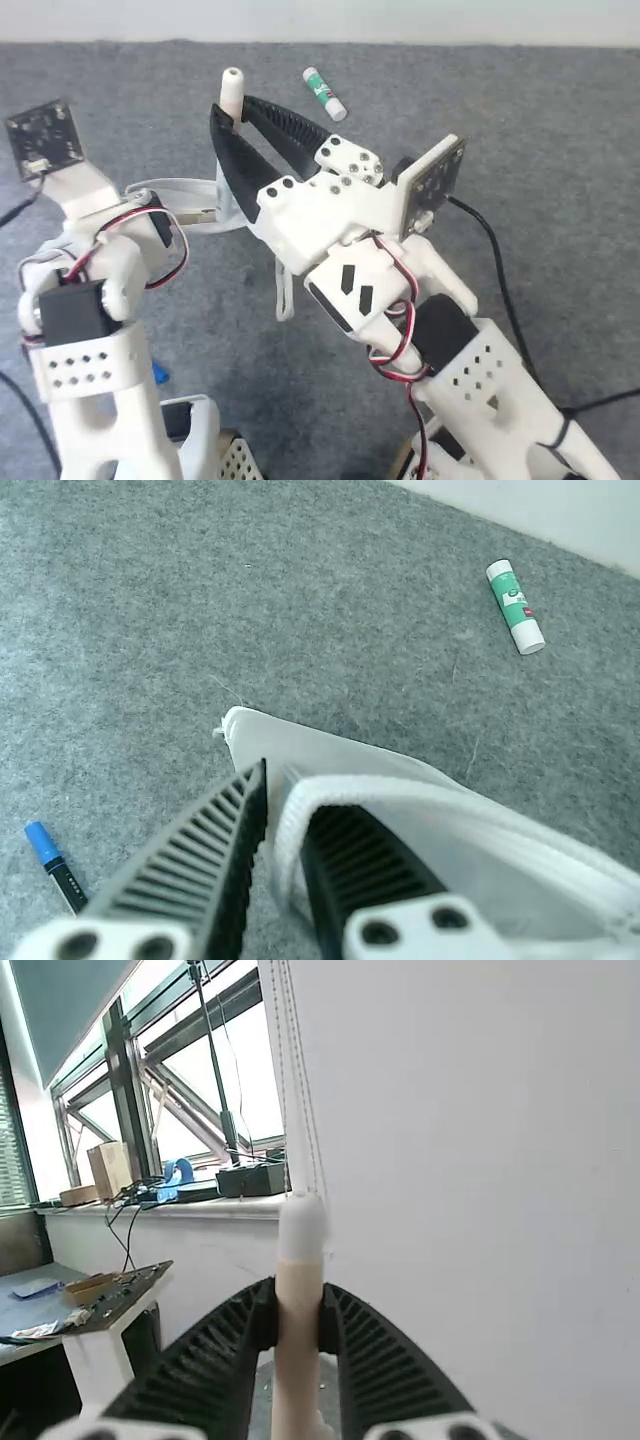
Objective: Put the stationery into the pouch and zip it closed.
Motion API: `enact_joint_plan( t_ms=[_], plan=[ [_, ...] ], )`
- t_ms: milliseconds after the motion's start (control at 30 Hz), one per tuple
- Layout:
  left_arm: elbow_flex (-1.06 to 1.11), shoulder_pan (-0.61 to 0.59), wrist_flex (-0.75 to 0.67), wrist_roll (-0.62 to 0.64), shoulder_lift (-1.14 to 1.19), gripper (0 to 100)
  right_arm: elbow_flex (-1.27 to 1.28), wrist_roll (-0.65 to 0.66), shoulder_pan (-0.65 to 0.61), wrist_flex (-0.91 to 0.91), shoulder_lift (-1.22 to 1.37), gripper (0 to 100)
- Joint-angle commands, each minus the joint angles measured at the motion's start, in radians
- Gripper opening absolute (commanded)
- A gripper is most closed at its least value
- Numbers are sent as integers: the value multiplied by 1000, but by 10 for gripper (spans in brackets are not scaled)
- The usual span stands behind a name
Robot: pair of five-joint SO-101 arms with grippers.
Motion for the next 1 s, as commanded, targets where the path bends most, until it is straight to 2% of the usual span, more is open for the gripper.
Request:
enact_joint_plan(
  t_ms=[0, 267, 500, 967],
  plan=[
    [-12, 5, -37, -9, -5, 10, 3, -3, -5, -48, -21, 7],
    [-10, 5, -37, -9, -5, 10, 12, -3, -4, -62, 25, 7],
    [-10, 5, -37, -9, -5, 10, 15, -3, 31, -189, 140, 7],
    [-10, 5, -37, -9, -5, 10, 66, -3, 22, -194, 171, 7]
  ],
)
